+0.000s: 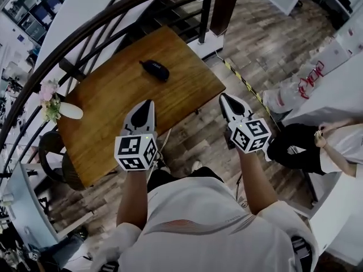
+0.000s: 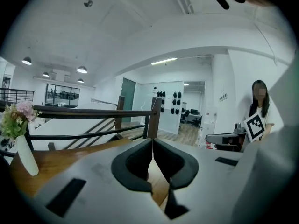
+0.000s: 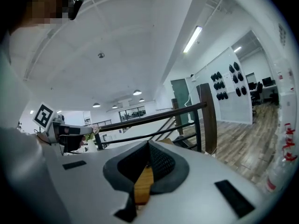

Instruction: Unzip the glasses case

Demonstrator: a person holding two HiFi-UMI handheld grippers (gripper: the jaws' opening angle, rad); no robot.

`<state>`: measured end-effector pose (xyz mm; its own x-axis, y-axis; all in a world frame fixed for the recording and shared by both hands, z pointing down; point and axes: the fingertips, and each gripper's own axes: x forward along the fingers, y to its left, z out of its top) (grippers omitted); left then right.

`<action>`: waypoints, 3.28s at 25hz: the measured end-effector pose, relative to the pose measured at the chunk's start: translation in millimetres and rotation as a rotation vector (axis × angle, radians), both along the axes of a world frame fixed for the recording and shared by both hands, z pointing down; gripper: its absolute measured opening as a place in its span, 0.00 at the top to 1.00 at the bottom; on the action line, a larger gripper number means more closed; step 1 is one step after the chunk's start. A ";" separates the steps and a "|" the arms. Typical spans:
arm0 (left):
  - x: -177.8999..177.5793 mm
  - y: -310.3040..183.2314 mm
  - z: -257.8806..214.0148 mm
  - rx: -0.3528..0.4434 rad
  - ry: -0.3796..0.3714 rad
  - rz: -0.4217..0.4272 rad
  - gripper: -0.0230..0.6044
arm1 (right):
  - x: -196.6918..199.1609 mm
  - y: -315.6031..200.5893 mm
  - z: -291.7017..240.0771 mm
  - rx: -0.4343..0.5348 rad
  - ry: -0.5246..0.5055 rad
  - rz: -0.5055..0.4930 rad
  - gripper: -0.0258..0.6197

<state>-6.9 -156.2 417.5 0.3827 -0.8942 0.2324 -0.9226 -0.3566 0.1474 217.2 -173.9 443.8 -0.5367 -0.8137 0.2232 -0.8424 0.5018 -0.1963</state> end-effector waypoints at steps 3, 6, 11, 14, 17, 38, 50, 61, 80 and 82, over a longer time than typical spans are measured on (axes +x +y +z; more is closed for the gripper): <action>-12.8 -25.6 -0.2 0.010 0.006 0.022 0.93 | -14.1 -24.1 -4.4 0.010 0.021 0.011 0.88; -31.8 -49.8 4.8 0.013 0.023 0.045 0.93 | -33.5 -44.4 -5.2 0.011 0.045 0.035 0.88; -80.6 -82.1 5.3 0.023 0.027 0.070 0.93 | -82.8 -70.7 -7.4 0.004 0.083 0.054 0.88; -108.2 -96.4 12.1 0.012 0.030 0.074 0.93 | -112.9 -84.9 -6.0 -0.004 0.091 0.055 0.88; -126.1 -106.9 23.7 -0.014 0.042 0.068 0.93 | -135.1 -94.8 1.9 -0.018 0.106 0.042 0.88; -138.1 -120.0 83.4 -0.174 0.056 -0.054 0.93 | -186.1 -193.5 138.9 -0.291 0.269 -0.215 0.41; -157.3 -107.5 111.5 -0.249 0.046 -0.102 0.93 | -227.7 -231.1 268.9 -0.478 0.436 -0.285 0.29; -156.6 -105.5 113.7 -0.258 0.070 -0.095 0.93 | -230.0 -239.5 282.8 -0.446 0.447 -0.243 0.40; -97.9 -124.9 54.3 -0.147 0.072 0.037 0.93 | -151.8 -186.2 97.9 -0.137 0.273 -0.108 0.44; -87.9 -127.8 44.0 -0.127 0.074 0.052 0.93 | -140.5 -180.2 68.0 -0.092 0.247 -0.087 0.44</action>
<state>-94.8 -284.0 461.5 0.4480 -0.8380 0.3116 -0.8883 -0.3779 0.2609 76.7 -354.1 511.8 -0.5241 -0.7372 0.4264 -0.8248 0.5642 -0.0384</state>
